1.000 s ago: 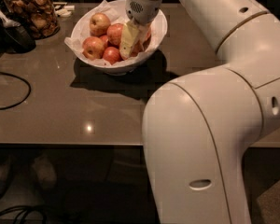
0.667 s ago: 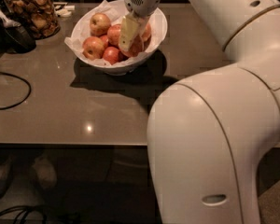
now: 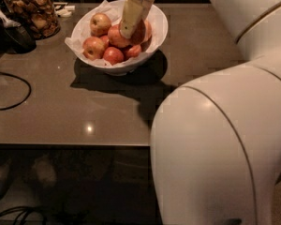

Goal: Pick apple from white bowl

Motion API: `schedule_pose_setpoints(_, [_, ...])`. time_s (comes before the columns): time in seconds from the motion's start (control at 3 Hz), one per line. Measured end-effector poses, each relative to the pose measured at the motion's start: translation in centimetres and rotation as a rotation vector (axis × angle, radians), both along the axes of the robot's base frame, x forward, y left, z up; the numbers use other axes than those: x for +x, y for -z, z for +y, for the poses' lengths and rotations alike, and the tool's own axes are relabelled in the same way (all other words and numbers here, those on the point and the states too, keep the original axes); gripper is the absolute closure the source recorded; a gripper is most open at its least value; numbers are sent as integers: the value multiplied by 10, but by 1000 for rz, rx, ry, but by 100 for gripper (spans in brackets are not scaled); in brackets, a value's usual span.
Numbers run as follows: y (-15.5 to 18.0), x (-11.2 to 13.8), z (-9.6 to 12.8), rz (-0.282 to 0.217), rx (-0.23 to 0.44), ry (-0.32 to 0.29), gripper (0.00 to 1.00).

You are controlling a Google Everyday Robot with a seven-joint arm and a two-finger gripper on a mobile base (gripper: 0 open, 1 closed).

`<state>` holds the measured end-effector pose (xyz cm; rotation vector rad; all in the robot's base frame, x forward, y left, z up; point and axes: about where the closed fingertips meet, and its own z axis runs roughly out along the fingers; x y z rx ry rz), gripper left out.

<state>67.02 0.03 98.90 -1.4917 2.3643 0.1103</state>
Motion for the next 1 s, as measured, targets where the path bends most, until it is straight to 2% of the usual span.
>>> schedule_pose_setpoints(0.67, [-34,-12,2,-42,37,-42,100])
schedule_pose_setpoints(1.0, [-52,-29,8,-44,109,-127,100])
